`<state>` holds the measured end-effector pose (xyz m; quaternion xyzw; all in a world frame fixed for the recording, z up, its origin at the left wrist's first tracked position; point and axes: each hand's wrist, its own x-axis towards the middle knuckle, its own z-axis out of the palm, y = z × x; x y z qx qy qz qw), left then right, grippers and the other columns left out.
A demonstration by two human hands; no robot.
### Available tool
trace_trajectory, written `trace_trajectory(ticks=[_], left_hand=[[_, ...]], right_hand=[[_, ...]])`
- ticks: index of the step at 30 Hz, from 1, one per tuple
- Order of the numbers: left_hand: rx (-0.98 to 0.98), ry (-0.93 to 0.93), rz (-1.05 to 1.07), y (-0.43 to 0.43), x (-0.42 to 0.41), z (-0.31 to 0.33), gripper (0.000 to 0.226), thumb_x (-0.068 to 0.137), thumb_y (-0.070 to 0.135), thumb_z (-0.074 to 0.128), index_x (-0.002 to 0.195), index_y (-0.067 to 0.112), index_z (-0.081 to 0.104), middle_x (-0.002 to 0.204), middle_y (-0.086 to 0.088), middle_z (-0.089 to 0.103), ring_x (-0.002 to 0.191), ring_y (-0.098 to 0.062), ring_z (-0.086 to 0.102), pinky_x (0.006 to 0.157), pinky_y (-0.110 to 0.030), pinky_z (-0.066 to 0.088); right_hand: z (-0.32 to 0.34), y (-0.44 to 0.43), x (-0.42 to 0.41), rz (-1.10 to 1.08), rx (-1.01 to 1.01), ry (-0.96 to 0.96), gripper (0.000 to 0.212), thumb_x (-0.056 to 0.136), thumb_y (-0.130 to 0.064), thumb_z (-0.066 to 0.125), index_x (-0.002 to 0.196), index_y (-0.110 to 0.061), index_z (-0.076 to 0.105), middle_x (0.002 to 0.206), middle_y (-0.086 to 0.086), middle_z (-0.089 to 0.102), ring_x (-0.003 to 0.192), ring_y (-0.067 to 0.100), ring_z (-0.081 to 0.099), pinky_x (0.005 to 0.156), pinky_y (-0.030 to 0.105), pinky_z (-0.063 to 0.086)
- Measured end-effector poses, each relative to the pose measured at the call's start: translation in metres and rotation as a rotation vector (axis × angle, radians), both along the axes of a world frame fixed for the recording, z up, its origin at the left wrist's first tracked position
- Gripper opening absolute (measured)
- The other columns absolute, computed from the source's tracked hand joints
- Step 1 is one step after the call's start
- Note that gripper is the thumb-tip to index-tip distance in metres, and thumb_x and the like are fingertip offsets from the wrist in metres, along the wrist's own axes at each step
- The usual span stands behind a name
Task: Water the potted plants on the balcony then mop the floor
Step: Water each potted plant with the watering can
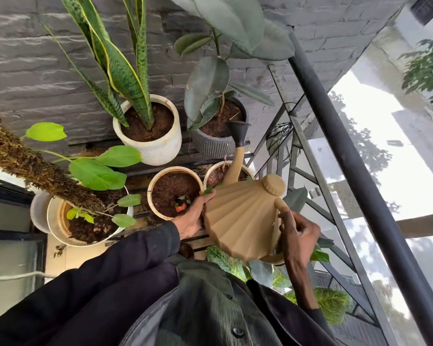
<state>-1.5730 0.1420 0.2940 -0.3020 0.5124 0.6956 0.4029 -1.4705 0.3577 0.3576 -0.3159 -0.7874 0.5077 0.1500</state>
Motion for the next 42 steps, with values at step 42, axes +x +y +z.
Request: trace_trajectory(ticks=[42], left_hand=[[0.224, -0.234, 0.132, 0.062, -0.079, 0.028, 0.062, 0.095, 0.069, 0.045, 0.116, 0.015, 0.068, 0.101, -0.013, 0.072, 0.092, -0.028, 0.065, 0.070, -0.039, 0.059]], right_hand=[[0.131, 0.032, -0.226, 0.530, 0.529, -0.305, 0.044, 0.104, -0.032, 0.063, 0.092, 0.010, 0.070, 0.083, 0.029, 0.072, 0.079, 0.047, 0.070, 0.071, 0.055, 0.060]])
